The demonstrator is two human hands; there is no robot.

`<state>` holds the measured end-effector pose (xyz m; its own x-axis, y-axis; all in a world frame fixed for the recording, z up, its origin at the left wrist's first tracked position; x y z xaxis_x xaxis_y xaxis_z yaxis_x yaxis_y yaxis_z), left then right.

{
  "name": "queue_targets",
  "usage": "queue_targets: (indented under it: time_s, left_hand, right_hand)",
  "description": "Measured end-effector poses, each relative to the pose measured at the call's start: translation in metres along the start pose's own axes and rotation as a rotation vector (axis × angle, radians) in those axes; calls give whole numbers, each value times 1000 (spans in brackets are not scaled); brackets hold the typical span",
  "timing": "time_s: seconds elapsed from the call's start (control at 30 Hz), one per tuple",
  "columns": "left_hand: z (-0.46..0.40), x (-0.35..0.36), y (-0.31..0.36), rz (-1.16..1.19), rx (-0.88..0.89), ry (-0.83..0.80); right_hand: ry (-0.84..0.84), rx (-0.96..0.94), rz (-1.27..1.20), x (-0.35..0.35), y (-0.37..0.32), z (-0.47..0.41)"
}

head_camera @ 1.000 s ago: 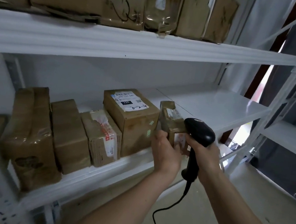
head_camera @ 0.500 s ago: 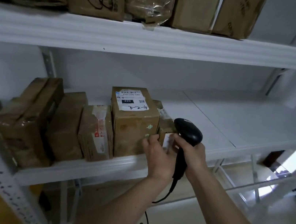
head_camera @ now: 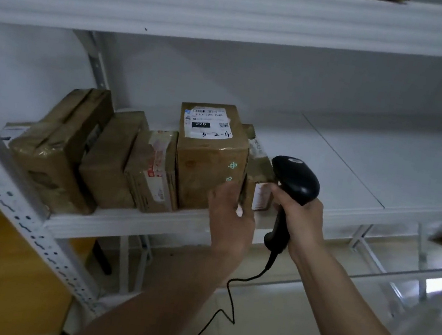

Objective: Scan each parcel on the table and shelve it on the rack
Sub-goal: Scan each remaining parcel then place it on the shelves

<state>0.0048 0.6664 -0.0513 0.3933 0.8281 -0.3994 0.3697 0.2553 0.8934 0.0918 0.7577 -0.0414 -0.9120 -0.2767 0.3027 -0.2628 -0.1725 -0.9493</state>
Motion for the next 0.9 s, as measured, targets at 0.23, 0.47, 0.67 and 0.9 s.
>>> queue_targets:
  time_s: [0.23,0.47,0.67,0.9]
  left_hand:
    - [6,-39,-15,74,-80,71]
    - [17,-114,-49,73,-108,65]
    - [23,-223,-108,64,-187,114]
    - [24,-351,-194,28,-295,126]
  right_hand:
    - [-118,7,67,18,3,44]
    - [-238,110,107,68,33,108]
    - [-393,236,129,143,76,179]
    - [-537,299,122,233,130,257]
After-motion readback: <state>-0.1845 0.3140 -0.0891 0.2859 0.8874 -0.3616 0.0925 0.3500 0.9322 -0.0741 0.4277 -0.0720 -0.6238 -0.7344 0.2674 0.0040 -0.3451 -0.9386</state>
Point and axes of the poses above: each hand's wrist, its own z-axis away from the middle knuckle, its own x-axis out of the palm, y = z × x, the point moved 3 cm from there along -z, towards the middle knuckle, and after that the axes turned 10 degrees about -z, right-handed, at the moved point
